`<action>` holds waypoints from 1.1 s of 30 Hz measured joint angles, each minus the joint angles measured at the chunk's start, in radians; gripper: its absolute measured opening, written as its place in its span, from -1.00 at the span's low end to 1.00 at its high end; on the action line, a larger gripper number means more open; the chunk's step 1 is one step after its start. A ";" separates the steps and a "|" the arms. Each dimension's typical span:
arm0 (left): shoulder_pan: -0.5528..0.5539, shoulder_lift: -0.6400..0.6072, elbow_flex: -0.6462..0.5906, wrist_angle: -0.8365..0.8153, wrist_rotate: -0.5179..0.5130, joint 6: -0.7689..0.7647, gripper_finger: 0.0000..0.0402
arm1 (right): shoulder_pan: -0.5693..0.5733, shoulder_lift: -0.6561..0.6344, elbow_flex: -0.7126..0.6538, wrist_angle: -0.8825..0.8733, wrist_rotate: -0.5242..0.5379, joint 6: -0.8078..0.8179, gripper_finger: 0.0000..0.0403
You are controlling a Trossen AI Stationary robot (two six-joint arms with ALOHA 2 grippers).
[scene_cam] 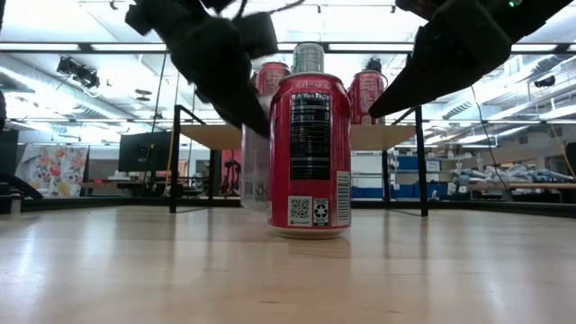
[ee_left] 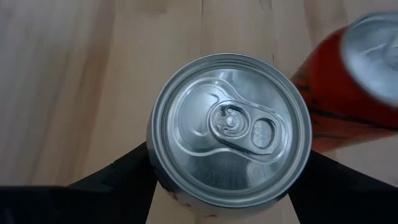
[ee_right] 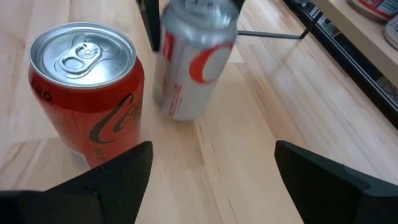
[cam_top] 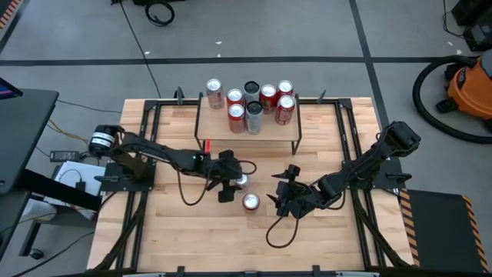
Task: Place canned beverage on shelf
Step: Put the white soda can on the shelf aligned with the other white soda can
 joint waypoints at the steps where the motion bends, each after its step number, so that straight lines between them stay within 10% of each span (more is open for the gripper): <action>1: -0.003 -0.017 0.000 -0.011 -0.006 -0.004 0.45 | 0.000 0.000 0.000 -0.001 0.000 0.002 0.73; 18: 0.075 -0.382 0.070 -0.397 -0.112 0.042 0.51 | 0.000 0.001 0.000 0.009 0.002 -0.007 0.73; 33: 0.457 -0.410 0.242 -0.577 0.142 0.256 0.54 | -0.007 0.001 0.000 0.038 -0.007 -0.024 0.72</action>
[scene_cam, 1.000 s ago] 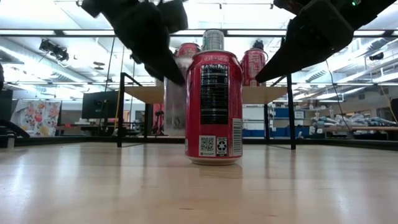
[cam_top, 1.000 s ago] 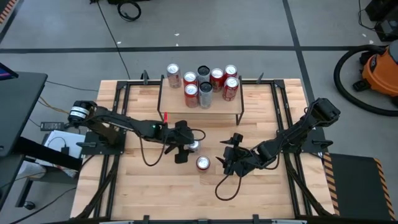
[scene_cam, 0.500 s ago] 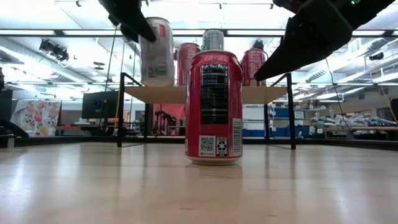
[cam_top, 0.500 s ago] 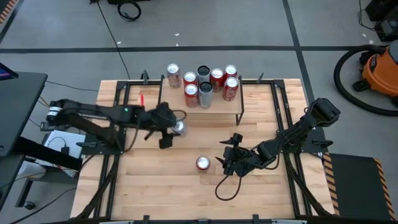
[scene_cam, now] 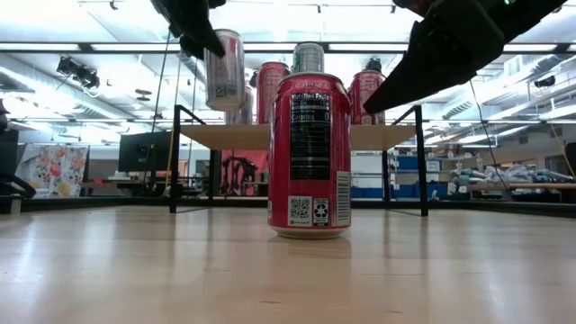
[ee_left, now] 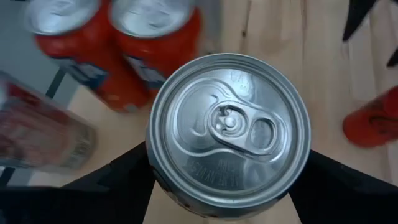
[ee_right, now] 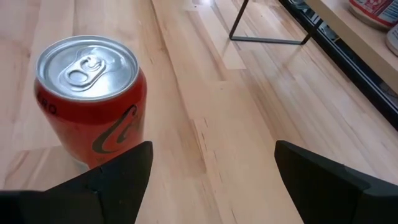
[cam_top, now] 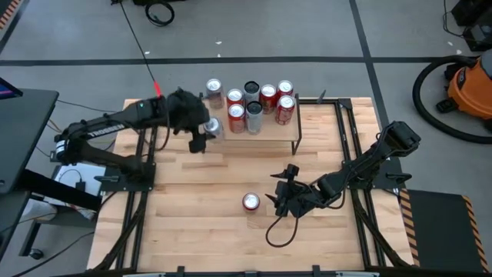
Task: Place canned beverage on shelf
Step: Put the white soda can on the shelf aligned with the other white soda can
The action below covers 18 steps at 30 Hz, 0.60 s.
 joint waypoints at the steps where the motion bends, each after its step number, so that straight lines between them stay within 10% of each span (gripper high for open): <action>1: 0.031 -0.001 0.000 0.006 0.029 0.012 0.54 | 0.000 0.000 0.000 0.000 0.000 0.000 0.72; 18: 0.270 0.086 -0.010 0.011 0.167 0.119 0.56 | 0.000 0.000 0.000 -0.005 0.005 -0.012 0.73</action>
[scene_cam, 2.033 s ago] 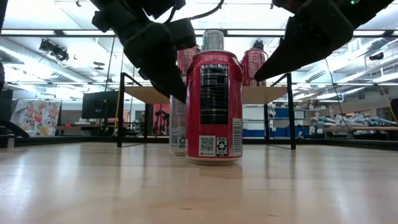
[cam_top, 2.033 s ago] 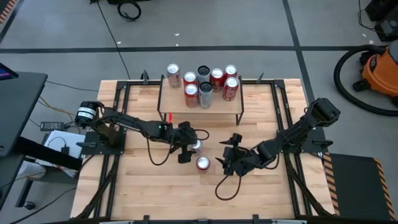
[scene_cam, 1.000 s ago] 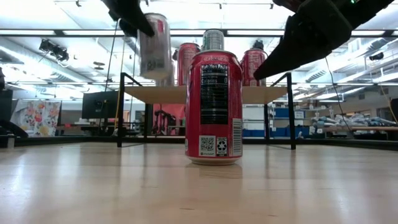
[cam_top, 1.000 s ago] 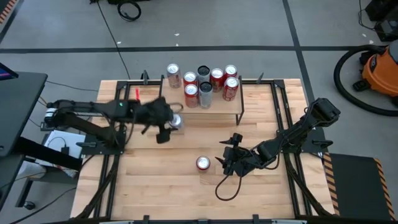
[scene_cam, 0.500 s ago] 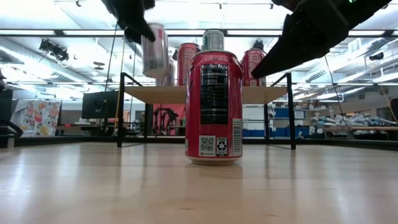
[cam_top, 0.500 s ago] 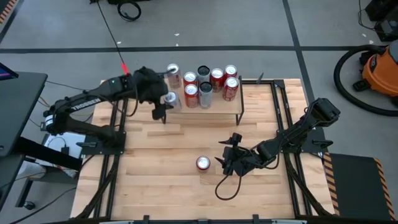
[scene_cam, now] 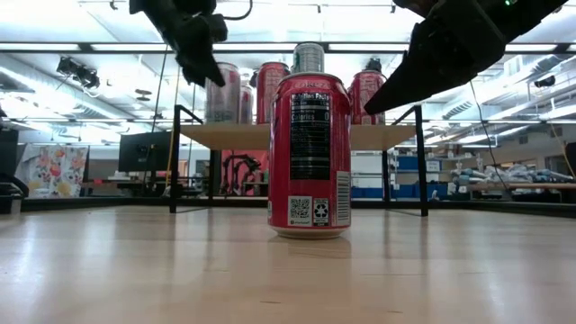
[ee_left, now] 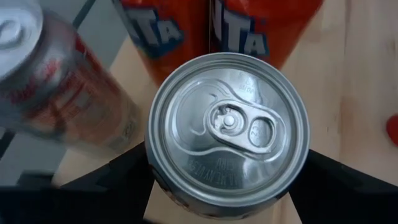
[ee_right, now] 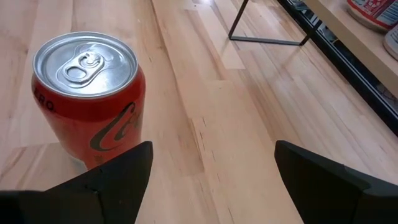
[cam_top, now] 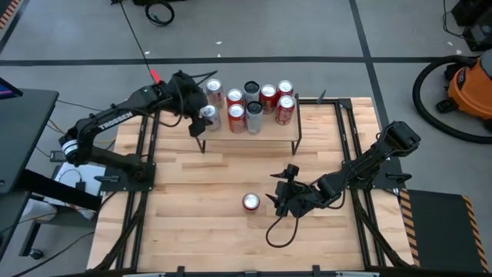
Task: Place canned beverage on shelf
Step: Put the white soda can on the shelf aligned with the other white soda can
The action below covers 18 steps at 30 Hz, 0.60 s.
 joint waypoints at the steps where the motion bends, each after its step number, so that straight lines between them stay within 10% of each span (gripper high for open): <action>1: -0.003 0.008 0.001 0.013 -0.006 -0.002 0.57 | 0.000 0.000 0.000 0.003 0.000 0.000 0.73; 18: -0.061 0.027 0.073 -0.064 -0.075 -0.055 0.58 | 0.000 0.000 0.000 0.005 -0.001 0.002 0.73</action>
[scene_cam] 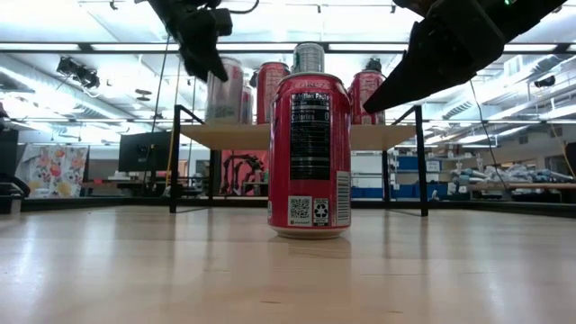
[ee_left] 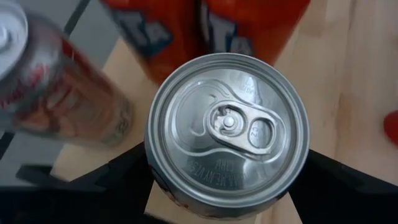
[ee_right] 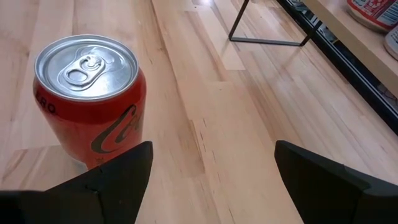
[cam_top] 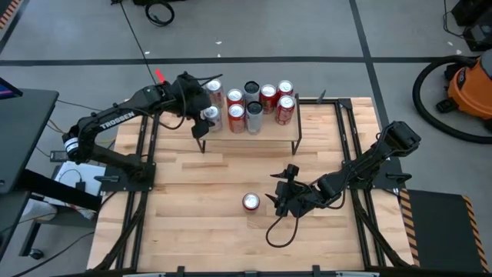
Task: Place canned beverage on shelf
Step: Put the white soda can on the shelf aligned with the other white soda can
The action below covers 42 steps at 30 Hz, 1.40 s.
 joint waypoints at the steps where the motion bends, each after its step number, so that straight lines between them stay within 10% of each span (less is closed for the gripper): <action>1: 0.000 0.000 -0.001 -0.008 -0.007 0.000 0.58 | 0.000 0.000 0.000 0.000 0.000 0.000 0.73; 14: -0.007 0.012 -0.003 0.004 -0.085 -0.015 0.97 | 0.000 0.000 0.000 0.008 -0.003 0.000 0.73; 42: -0.195 -0.054 0.175 -0.057 -0.108 -0.022 0.96 | 0.000 0.000 0.000 0.007 -0.002 -0.004 0.73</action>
